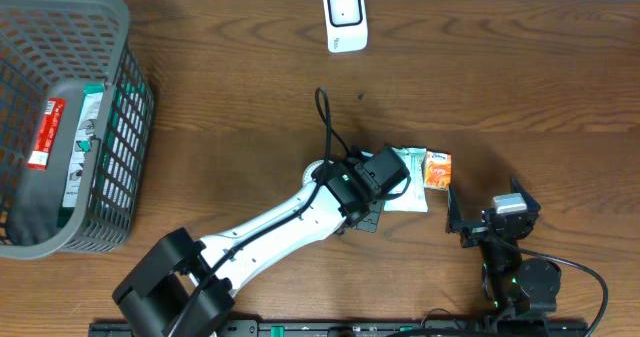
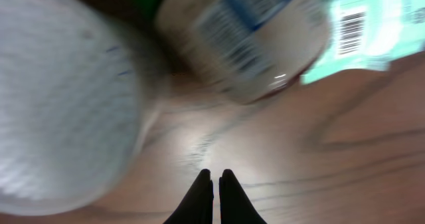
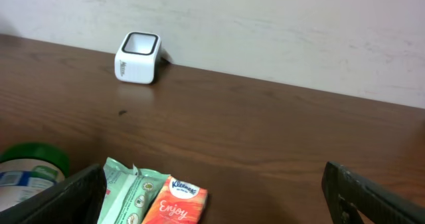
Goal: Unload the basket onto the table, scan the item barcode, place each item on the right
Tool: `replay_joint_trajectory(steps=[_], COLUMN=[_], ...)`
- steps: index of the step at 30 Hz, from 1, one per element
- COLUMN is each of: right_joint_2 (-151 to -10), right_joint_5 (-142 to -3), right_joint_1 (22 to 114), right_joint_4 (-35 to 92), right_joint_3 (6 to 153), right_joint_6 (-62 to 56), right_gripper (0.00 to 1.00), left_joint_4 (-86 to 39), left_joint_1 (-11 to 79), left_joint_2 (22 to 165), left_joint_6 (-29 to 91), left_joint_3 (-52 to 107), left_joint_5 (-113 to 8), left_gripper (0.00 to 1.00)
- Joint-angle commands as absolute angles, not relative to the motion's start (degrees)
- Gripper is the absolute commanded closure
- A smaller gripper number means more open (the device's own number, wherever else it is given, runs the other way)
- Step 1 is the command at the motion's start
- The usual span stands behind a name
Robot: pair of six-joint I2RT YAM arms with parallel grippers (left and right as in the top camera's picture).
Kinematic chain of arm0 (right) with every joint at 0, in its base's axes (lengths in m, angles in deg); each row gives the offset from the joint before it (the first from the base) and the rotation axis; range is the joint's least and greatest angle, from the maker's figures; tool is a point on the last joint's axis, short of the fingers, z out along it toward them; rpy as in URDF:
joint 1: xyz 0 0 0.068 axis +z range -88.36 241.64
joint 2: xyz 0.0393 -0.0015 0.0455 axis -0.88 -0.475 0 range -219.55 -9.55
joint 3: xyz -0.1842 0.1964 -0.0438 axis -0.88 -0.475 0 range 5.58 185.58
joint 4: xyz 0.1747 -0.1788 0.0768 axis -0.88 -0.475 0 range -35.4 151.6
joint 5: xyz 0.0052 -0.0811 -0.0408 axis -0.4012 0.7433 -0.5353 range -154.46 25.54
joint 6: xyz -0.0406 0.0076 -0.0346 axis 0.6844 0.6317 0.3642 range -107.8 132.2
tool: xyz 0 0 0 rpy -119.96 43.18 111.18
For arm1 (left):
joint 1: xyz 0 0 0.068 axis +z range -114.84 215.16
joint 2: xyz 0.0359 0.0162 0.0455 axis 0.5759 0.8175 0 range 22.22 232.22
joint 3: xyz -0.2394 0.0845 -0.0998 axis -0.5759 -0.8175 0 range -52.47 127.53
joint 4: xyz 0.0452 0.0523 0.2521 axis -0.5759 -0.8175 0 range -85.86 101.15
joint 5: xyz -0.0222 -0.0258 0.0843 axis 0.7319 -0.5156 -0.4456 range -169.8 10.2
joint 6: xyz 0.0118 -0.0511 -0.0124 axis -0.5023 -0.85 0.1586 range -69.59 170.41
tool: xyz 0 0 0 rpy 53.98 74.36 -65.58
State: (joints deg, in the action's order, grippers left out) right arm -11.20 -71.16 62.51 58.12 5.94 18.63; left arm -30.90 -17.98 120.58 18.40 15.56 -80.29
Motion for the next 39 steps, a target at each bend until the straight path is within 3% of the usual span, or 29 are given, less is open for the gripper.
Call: replay_joint_trajectory(steps=[1,15,27,29,31,32,35,39], right_joint_2=[-11.13,-11.13,-11.13,-11.13,-11.13,-11.13,-11.13,-11.13], right_joint_5=[-71.40,-71.40,-71.40,-71.40,-71.40,-71.40,-71.40,-71.40], right_joint_1=[62.81,62.81,62.81,62.81,62.81,62.81,62.81,62.81], right_joint_4=[57.92,57.92,57.92,57.92,57.92,57.92,57.92,57.92], right_joint_3=[5.89,5.89,5.89,5.89,5.89,5.89,5.89,5.89], right_joint_6=[17.82,17.82,17.82,17.82,17.82,17.82,17.82,17.82], right_gripper=[0.01,0.01,0.01,0.01,0.01,0.01,0.01,0.01], left_joint_4=[-32.14,-39.01,-47.16,-48.71,-48.78,-48.51,-47.16,-45.34], left_joint_1=[-17.98,-17.65,-15.01,-14.81,-14.20,-13.78,-12.76,-12.65], left_joint_2=[120.69,120.69,116.58,113.94,111.05,109.98,108.12,109.61], left_joint_6=[20.87,20.85,18.05,16.70,15.12,14.21,10.84,6.18], left_joint_3=[15.13,15.13,20.11,22.49,24.24,24.76,25.05,24.90], left_joint_5=[-87.98,-103.92,-104.44,-104.42,-103.13,-102.04,-98.78,-98.21], left_gripper=[0.94,0.93,0.92,0.83,0.51,0.44,0.28,0.18])
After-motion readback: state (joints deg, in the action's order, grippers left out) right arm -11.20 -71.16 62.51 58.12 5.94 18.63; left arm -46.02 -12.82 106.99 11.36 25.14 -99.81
